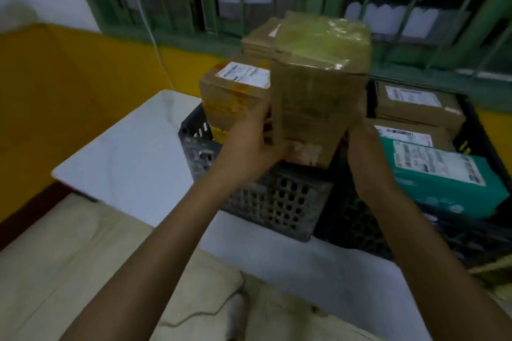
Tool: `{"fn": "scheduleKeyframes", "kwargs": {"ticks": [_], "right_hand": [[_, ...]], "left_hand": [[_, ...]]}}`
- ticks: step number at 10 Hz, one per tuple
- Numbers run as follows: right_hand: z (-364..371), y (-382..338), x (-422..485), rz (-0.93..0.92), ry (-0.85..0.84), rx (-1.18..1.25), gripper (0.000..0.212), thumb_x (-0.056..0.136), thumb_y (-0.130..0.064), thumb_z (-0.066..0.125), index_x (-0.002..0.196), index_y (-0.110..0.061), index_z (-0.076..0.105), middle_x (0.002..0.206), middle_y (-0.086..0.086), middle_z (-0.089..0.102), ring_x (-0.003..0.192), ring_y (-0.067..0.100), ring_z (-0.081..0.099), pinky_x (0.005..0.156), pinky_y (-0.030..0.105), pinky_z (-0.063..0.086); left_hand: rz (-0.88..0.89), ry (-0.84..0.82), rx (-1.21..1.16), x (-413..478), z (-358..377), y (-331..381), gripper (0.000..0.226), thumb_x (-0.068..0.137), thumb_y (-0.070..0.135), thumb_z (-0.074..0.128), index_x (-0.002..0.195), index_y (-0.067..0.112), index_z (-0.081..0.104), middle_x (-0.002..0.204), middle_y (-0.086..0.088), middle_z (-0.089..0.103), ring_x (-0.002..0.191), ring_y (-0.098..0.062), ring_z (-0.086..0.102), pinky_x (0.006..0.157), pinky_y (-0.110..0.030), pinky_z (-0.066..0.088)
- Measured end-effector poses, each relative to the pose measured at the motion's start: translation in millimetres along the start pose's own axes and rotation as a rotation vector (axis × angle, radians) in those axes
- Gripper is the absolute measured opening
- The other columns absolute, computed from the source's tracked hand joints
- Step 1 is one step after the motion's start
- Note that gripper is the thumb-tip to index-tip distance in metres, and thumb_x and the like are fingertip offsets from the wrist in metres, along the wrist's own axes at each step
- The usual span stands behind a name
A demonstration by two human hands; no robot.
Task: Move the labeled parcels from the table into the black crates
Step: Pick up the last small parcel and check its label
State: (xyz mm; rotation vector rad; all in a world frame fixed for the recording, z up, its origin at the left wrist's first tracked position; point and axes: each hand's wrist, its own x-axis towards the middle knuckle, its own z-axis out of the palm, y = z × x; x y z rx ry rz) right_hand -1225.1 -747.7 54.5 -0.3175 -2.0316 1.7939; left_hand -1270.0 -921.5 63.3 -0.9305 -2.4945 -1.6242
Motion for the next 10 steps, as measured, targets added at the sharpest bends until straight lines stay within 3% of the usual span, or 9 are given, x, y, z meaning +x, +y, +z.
{"fn": "scheduleKeyframes", "kwargs": {"ticks": [1,3,4,5,6,7,8,9,10], "right_hand": [[1.2,8.9,24.4,0.179,0.148,0.015,0.046,0.102,-0.027,0.037,0.061,-0.028,0.059,0.053,-0.014,0.060,0.049,-0.004,0.056,0.046,0.008,0.039],[5.8,34.3,21.5,0.141,0.213,-0.187,0.044,0.102,-0.012,0.036,0.066,-0.026,0.058,0.060,-0.025,0.063,0.056,-0.014,0.055,0.048,0.001,0.036],[14.2,32.1,21.8,0.193,0.264,-0.093,0.038,0.094,-0.029,0.047,0.064,-0.031,0.070,0.061,-0.021,0.066,0.059,-0.011,0.059,0.061,0.011,0.045],[9.6,30.4,20.8,0.170,0.218,0.241,0.037,0.086,-0.068,0.045,0.094,-0.046,0.073,0.099,-0.014,0.074,0.096,0.002,0.068,0.086,0.031,0.052],[5.1,24.8,21.3,0.119,0.162,0.193,0.056,0.079,-0.079,0.044,0.120,-0.046,0.063,0.118,-0.014,0.068,0.108,0.006,0.065,0.082,0.025,0.056],[7.4,31.1,23.8,0.102,0.118,-0.150,0.055,0.085,-0.057,0.058,0.135,-0.036,0.052,0.119,-0.027,0.062,0.108,-0.009,0.058,0.083,0.009,0.047],[12.0,36.1,25.8,0.057,0.034,-0.511,0.064,0.084,-0.051,0.053,0.140,-0.020,0.049,0.113,-0.026,0.061,0.096,-0.012,0.057,0.077,0.002,0.038],[12.8,40.4,27.2,-0.043,0.008,-0.931,0.050,0.089,-0.040,0.059,0.129,-0.011,0.060,0.113,0.008,0.069,0.094,0.021,0.065,0.075,0.021,0.044],[21.9,46.5,28.0,-0.070,-0.108,-1.182,0.025,0.081,-0.030,0.075,0.098,-0.012,0.074,0.097,0.010,0.070,0.090,0.030,0.063,0.068,0.030,0.046]], "left_hand": [[0.023,-0.163,-0.014,42.2,-9.3,-20.1,0.056,0.079,0.037,0.074,0.125,0.036,0.041,0.106,0.034,0.053,0.094,0.025,0.052,0.073,-0.002,0.046],[-0.004,-0.491,0.061,76.4,-16.4,-59.8,0.073,0.070,0.063,0.061,0.132,0.025,0.053,0.124,0.014,0.063,0.110,-0.001,0.060,0.094,-0.029,0.052],[-0.028,-0.560,0.020,77.5,-17.3,-73.3,0.069,0.067,0.065,0.063,0.126,0.030,0.057,0.115,0.021,0.064,0.105,0.006,0.060,0.090,-0.021,0.052],[-0.146,-0.643,-0.112,77.2,-12.6,-79.7,0.074,0.059,0.072,0.070,0.123,0.039,0.056,0.114,0.023,0.065,0.106,0.006,0.060,0.087,-0.024,0.054],[-0.315,-0.759,-0.305,80.7,-2.6,-78.1,0.056,0.056,0.065,0.075,0.110,0.058,0.060,0.113,0.027,0.066,0.107,0.003,0.062,0.087,-0.024,0.053],[-0.550,-0.845,-0.377,88.1,4.5,-76.2,0.024,0.063,0.073,0.065,0.082,0.058,0.069,0.087,0.031,0.069,0.085,0.007,0.067,0.070,-0.016,0.054],[-0.637,-0.887,-0.302,94.1,16.8,-78.7,0.036,0.074,0.057,0.058,0.095,0.030,0.069,0.095,0.016,0.074,0.086,0.002,0.068,0.071,-0.014,0.054],[-0.681,-0.901,-0.115,97.8,26.3,-79.1,0.049,0.090,0.044,0.054,0.122,0.008,0.061,0.123,-0.015,0.064,0.113,-0.028,0.062,0.100,-0.042,0.048],[-0.799,-0.899,-0.051,98.4,32.2,-78.6,0.052,0.094,0.040,0.051,0.128,0.001,0.056,0.129,-0.020,0.059,0.121,-0.035,0.054,0.105,-0.047,0.040]]}}
